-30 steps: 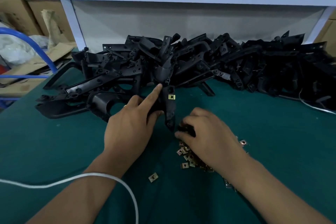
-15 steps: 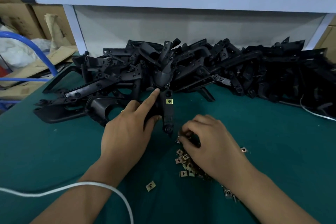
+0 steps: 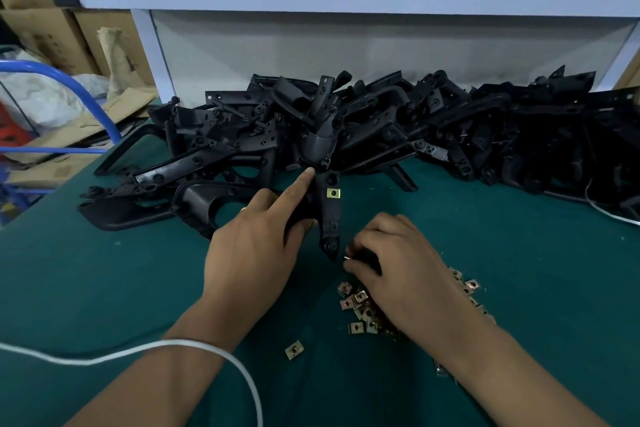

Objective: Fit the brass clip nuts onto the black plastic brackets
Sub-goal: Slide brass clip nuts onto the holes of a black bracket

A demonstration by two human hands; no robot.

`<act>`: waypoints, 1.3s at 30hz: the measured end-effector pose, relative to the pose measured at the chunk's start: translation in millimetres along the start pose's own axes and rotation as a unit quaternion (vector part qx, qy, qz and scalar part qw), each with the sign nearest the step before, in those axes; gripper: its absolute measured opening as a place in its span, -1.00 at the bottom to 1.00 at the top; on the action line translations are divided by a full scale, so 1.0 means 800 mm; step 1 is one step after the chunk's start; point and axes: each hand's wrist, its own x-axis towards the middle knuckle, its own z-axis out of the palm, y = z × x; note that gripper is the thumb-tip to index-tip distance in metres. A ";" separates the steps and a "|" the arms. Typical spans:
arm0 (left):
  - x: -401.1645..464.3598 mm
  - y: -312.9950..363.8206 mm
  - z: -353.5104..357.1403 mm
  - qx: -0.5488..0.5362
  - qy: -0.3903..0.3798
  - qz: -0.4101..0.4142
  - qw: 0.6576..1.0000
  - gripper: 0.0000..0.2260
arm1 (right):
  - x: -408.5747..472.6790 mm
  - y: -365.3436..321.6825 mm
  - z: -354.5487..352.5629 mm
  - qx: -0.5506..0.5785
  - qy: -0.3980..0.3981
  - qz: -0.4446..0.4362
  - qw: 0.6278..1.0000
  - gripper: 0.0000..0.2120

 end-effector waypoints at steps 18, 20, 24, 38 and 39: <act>-0.004 0.005 -0.003 -0.071 0.024 0.044 0.996 -0.40 | -0.008 -0.012 -0.024 0.556 0.020 0.171 0.813 -0.92; -0.005 0.004 -0.003 -0.074 0.023 0.048 0.996 -0.40 | -0.008 -0.012 -0.026 0.556 0.010 0.169 0.814 -0.93; -0.005 0.003 -0.003 -0.077 0.020 0.053 0.995 -0.41 | -0.008 -0.012 -0.030 0.558 0.006 0.166 0.813 -0.91; -0.007 0.010 -0.003 -0.086 0.020 0.070 0.994 -0.43 | -0.012 -0.016 -0.026 0.565 0.012 0.172 0.807 -0.89; -0.006 0.009 -0.002 -0.093 0.022 0.067 0.993 -0.43 | -0.012 -0.017 -0.027 0.569 0.014 0.173 0.803 -0.90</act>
